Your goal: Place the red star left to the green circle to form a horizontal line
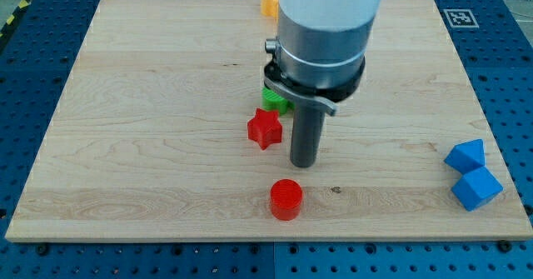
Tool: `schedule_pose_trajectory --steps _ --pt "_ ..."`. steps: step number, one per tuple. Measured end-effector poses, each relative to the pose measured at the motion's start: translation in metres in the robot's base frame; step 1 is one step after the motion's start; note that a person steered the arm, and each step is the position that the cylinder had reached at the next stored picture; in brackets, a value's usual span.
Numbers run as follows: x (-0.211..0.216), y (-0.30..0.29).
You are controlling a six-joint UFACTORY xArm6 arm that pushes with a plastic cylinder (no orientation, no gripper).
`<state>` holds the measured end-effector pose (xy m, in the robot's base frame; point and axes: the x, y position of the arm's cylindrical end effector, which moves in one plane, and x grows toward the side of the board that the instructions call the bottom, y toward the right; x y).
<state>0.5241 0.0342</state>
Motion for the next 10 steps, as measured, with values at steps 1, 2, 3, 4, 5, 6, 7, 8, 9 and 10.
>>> schedule_pose_trajectory --steps 1,2,3,4,5,6,7,8,9,10 --pt "-0.014 -0.022" --pt "-0.014 -0.03" --pt "-0.016 -0.04" --pt "-0.018 -0.042" --pt "-0.018 -0.042" --pt "-0.029 -0.042" --pt "-0.029 -0.042" --pt "-0.029 -0.049" --pt "-0.029 -0.055" --pt "-0.03 -0.058"
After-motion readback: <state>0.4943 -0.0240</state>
